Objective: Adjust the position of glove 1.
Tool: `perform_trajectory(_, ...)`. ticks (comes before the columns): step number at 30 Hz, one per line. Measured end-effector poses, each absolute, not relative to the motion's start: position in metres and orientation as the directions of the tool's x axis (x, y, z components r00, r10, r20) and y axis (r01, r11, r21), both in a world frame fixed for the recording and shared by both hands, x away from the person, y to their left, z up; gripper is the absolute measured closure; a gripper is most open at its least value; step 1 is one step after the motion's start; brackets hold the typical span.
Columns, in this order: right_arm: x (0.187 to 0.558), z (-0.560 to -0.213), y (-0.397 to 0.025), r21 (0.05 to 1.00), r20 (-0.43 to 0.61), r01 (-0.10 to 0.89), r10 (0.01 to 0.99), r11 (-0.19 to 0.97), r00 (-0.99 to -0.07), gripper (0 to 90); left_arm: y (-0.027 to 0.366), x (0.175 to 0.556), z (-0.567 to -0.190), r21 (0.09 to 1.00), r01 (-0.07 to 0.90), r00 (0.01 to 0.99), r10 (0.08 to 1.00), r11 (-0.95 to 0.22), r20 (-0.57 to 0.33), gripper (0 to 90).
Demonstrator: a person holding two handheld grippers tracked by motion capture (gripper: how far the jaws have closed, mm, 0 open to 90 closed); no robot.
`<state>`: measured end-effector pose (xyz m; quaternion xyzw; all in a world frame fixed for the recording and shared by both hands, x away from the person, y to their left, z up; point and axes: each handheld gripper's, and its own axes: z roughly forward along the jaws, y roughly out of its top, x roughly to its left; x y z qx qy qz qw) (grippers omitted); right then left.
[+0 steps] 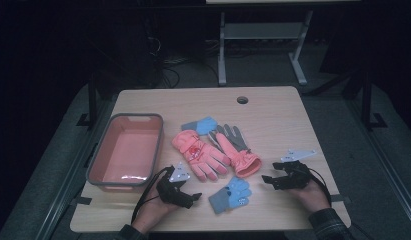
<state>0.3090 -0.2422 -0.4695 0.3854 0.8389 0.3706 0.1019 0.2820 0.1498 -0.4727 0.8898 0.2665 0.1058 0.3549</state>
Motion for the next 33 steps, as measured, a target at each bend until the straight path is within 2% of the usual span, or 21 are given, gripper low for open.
perform_trajectory(7,0.316,-0.478,-0.25,0.71,0.07,0.562,0.751,0.425,-0.657,14.8,0.144,0.281,-0.461,0.681,0.407,0.846,0.532,-0.609,-0.03,16.1)
perform_trajectory(10,0.315,-0.482,-0.249,0.722,0.036,0.538,0.753,0.435,-0.657,12.3,0.143,0.283,-0.452,0.684,0.396,0.857,0.514,-0.612,-0.037,16.1)
perform_trajectory(22,0.315,-0.482,-0.249,0.72,0.041,0.543,0.756,0.431,-0.654,12.0,0.134,0.299,-0.418,0.72,0.395,0.854,0.517,-0.57,-0.06,24.1)
perform_trajectory(33,0.315,-0.482,-0.249,0.72,0.043,0.547,0.759,0.428,-0.65,12.1,0.121,0.343,-0.395,0.727,0.397,0.843,0.536,-0.56,-0.047,41.1)
